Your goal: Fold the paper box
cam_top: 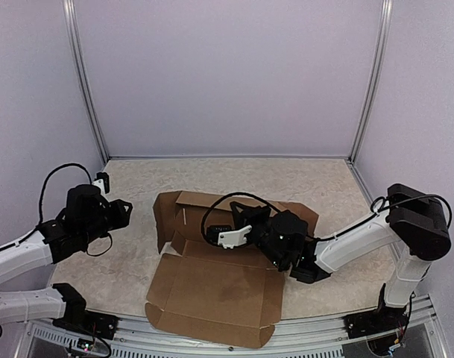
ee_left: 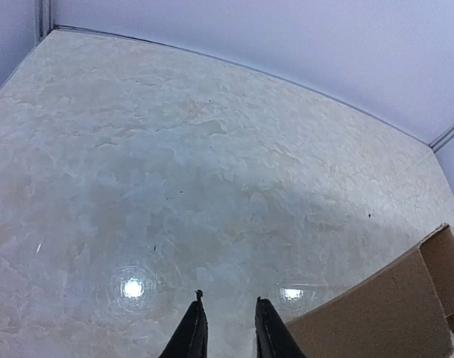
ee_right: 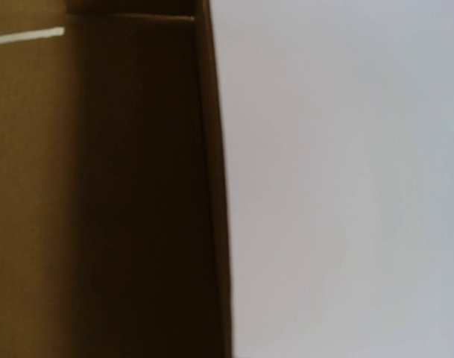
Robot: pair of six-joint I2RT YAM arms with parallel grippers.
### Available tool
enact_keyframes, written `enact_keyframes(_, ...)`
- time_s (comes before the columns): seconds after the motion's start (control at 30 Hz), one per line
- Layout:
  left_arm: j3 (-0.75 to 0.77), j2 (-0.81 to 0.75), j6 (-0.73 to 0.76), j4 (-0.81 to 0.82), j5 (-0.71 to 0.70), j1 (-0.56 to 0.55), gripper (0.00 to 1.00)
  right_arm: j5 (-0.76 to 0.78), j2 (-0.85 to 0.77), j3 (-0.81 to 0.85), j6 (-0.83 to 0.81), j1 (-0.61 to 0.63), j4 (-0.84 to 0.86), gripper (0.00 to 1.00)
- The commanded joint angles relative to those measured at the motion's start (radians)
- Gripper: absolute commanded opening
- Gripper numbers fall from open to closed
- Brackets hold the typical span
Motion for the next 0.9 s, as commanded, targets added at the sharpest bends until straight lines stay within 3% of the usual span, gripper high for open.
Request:
enact_keyframes(0.0,0.027,0.148,-0.017,0.175,0.251,0.040,0.18,0.012,-0.031,-0.021,0.025,0.012,-0.018,0.00)
enact_keyframes(0.17,0.068,0.315,-0.022,0.251,0.375,0.045,0.02,0.015,-0.036,-0.023,0.037,0.015,-0.017,0.00)
enact_keyframes(0.5,0.068,0.385,-0.030,0.332,0.517,0.042,0.00,0.023,-0.029,-0.025,0.046,0.020,-0.006,0.00)
enact_keyframes(0.87,0.036,0.323,-0.026,0.282,0.525,0.020,0.02,0.028,0.005,-0.014,0.049,0.021,0.017,0.00)
